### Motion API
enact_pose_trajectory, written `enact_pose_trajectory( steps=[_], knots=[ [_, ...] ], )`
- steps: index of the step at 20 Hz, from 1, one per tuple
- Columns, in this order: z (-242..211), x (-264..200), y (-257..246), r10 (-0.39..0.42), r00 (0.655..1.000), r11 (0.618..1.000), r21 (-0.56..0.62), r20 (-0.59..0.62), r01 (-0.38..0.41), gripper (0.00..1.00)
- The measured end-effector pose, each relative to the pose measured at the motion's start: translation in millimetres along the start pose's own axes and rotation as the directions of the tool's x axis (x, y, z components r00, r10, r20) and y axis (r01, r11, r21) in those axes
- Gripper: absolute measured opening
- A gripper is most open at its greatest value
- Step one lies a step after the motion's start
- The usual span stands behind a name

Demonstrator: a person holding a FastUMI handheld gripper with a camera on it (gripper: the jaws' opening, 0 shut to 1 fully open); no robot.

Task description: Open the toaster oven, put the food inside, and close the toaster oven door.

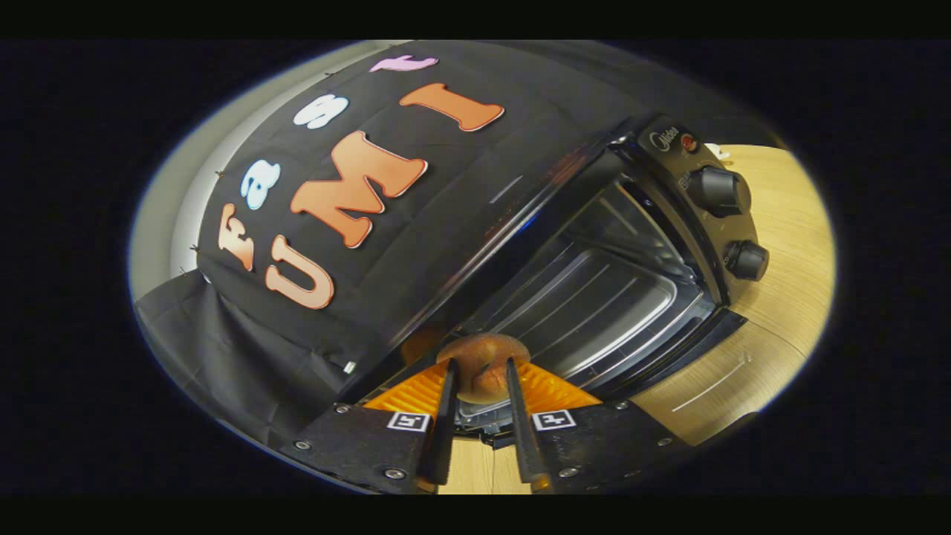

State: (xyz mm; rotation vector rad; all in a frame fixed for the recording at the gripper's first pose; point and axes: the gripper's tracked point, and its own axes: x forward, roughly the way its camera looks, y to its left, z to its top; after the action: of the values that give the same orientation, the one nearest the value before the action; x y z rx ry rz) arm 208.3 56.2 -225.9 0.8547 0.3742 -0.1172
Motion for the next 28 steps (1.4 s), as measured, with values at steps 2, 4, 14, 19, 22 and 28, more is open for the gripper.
enact_pose_trajectory(
  steps=[2, 4, 14, 19, 22, 28],
  knots=[
    [0, 0, -2, -0.016, 1.000, 1.000, 0.002, 0.007, 0.016, 0.46],
    [6, -1, -1, -0.016, 0.999, 1.000, -0.019, 0.031, 0.017, 0.54],
    [9, -25, 8, -0.004, 0.998, 0.974, -0.226, 0.058, 0.017, 0.71],
    [7, -72, 17, 0.023, 0.998, 0.933, -0.361, 0.064, 0.002, 0.78],
    [-5, -102, 10, 0.008, 1.000, 0.888, -0.459, 0.023, 0.003, 0.84],
    [-51, -151, -33, -0.058, 0.991, 0.810, -0.585, -0.124, -0.026, 0.88]
  ],
)
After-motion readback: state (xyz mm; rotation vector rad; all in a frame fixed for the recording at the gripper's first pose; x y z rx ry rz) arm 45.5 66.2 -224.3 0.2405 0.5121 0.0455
